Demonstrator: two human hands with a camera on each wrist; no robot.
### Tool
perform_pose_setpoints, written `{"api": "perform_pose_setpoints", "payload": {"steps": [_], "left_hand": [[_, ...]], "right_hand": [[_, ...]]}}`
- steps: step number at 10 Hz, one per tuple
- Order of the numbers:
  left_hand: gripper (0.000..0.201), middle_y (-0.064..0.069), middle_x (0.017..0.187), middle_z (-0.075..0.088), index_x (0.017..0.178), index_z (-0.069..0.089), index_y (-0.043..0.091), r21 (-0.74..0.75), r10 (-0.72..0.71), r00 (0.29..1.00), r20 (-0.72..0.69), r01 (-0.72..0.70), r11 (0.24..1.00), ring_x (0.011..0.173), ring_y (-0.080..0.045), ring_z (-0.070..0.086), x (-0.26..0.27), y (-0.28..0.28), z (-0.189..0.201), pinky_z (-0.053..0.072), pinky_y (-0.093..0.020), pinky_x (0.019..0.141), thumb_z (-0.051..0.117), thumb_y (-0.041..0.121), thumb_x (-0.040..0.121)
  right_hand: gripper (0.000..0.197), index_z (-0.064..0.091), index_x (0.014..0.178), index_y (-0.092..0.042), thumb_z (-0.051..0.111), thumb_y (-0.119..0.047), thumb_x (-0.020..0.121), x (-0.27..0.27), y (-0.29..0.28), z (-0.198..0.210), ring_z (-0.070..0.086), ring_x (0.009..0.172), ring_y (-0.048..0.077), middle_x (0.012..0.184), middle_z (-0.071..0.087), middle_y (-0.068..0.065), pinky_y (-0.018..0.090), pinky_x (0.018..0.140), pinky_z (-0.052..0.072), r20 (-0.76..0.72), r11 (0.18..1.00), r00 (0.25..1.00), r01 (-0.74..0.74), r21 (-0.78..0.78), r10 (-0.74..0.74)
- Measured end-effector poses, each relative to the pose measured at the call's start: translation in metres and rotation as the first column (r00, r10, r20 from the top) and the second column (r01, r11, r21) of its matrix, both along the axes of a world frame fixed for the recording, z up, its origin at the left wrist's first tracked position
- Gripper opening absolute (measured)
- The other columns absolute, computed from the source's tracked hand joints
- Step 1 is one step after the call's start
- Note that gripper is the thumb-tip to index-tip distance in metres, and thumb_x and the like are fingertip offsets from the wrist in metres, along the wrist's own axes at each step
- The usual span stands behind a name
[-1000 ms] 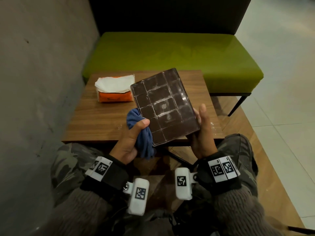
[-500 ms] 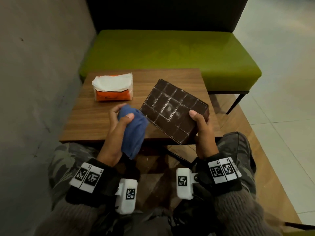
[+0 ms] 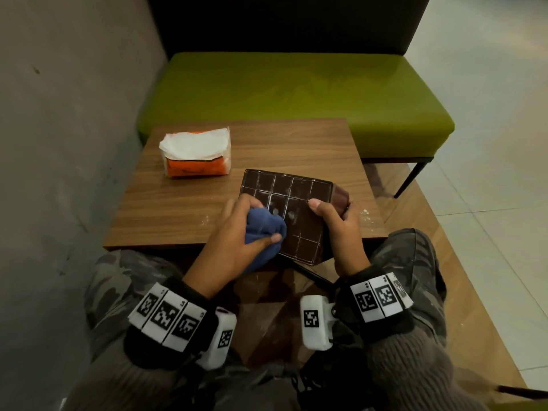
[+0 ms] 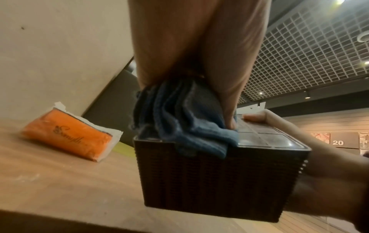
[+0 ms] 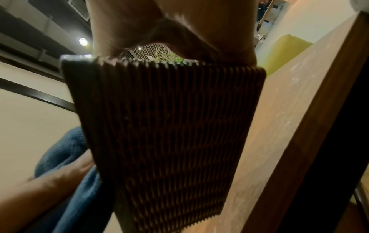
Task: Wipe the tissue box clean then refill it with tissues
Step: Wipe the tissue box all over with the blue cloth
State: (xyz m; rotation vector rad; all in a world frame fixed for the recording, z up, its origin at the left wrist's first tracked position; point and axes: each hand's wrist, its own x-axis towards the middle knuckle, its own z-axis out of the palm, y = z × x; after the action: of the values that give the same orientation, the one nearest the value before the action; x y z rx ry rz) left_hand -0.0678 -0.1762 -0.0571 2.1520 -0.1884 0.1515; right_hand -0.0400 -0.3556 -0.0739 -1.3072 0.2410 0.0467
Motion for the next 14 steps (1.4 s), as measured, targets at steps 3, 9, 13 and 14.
{"api": "perform_pose_setpoints", "payload": {"steps": [3,9,13,14], "left_hand": [[0.044,0.002,0.108,0.044,0.099,0.037,0.031,0.072,0.099,0.995,0.014,-0.099,0.992,0.094,-0.007,0.051,0.022,0.001,-0.001,0.037,-0.013,0.066,0.073,0.031,0.075],[0.046,0.015,0.092,0.047,0.104,0.047,0.014,0.12,0.211,0.976,0.061,-0.217,0.969,0.084,-0.001,0.052,-0.006,0.029,-0.001,0.042,-0.004,0.067,0.072,0.039,0.075],[0.033,0.003,0.085,0.05,0.088,0.041,0.019,-0.265,0.282,0.959,0.023,-0.266,0.927,0.076,0.001,0.055,0.03,0.001,0.022,0.042,-0.013,0.065,0.073,0.019,0.079],[0.038,-0.005,0.1,0.049,0.096,0.04,0.02,-0.194,0.279,0.959,0.052,-0.264,0.945,0.091,-0.012,0.051,0.027,-0.003,0.019,0.039,-0.016,0.071,0.072,0.027,0.079]], "right_hand": [[0.051,0.039,0.114,-0.018,0.073,-0.018,0.078,-0.001,0.005,0.003,0.066,0.09,0.017,0.106,0.058,0.004,0.018,0.058,0.054,-0.037,0.999,0.999,-0.028,-0.018,0.027],[0.071,0.042,0.104,-0.025,0.078,-0.047,0.047,0.001,0.007,0.017,0.066,0.096,0.018,0.109,0.059,0.004,0.029,0.074,0.057,0.09,0.994,0.996,-0.014,-0.108,0.023],[0.077,0.043,0.11,-0.026,0.082,-0.053,0.048,-0.005,0.017,0.01,0.063,0.103,0.019,0.114,0.059,0.004,0.046,0.086,0.055,0.106,0.965,0.994,0.02,-0.26,0.008],[0.078,0.044,0.11,-0.026,0.081,-0.054,0.048,-0.005,0.019,0.009,0.062,0.104,0.021,0.115,0.059,0.005,0.047,0.087,0.055,0.096,0.969,0.995,0.033,-0.246,-0.01]]}}
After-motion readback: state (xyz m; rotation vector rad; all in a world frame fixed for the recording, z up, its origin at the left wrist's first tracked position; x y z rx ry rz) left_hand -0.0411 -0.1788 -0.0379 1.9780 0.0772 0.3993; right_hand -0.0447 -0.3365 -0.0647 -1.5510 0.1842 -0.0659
